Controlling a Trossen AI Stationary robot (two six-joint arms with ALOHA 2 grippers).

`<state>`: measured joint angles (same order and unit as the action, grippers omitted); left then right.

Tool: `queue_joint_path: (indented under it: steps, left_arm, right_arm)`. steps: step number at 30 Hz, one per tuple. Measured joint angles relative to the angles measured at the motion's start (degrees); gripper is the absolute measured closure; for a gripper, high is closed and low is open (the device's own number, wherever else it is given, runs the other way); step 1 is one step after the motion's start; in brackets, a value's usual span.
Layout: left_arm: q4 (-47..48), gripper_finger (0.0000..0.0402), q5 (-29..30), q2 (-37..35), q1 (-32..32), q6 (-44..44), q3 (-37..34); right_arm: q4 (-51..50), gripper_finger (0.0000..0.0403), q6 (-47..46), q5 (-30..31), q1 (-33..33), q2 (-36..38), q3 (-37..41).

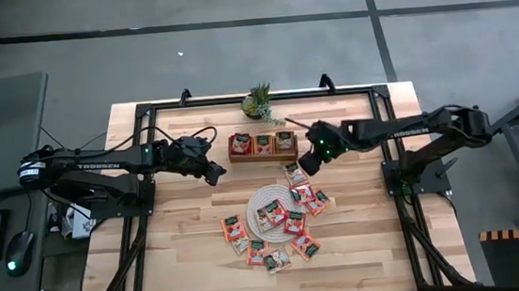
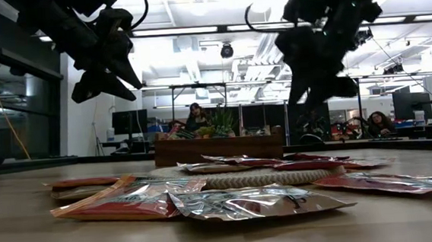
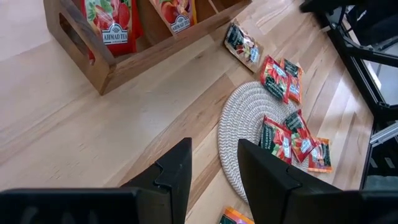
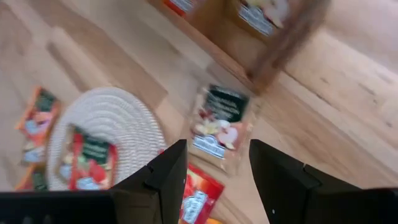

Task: Pick & Place Tea
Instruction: Put the light brown tea bag into the right section of the wooden organizer

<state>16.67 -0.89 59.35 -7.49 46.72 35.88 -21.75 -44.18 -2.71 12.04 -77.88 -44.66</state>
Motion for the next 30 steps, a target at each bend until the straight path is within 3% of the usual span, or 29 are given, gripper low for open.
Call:
queue_joint_path:
  steps: [12,24,30]
  left_arm:
    - [0.0,0.0273,-0.1,0.0,0.0,0.0,0.0]
    - [0.3,0.0273,-1.2,0.0,0.0,0.0,0.0]
    - [0.4,0.0273,-1.2,0.0,0.0,-0.2,0.0]
  right_arm:
    - [8.6,0.0230,-3.4,1.3,-0.8,-1.6,6.2]
    - [13.8,0.0165,-4.9,0.9,-0.8,-9.5,6.2]
    - [13.6,0.0156,-3.5,0.9,-0.8,-11.5,3.9]
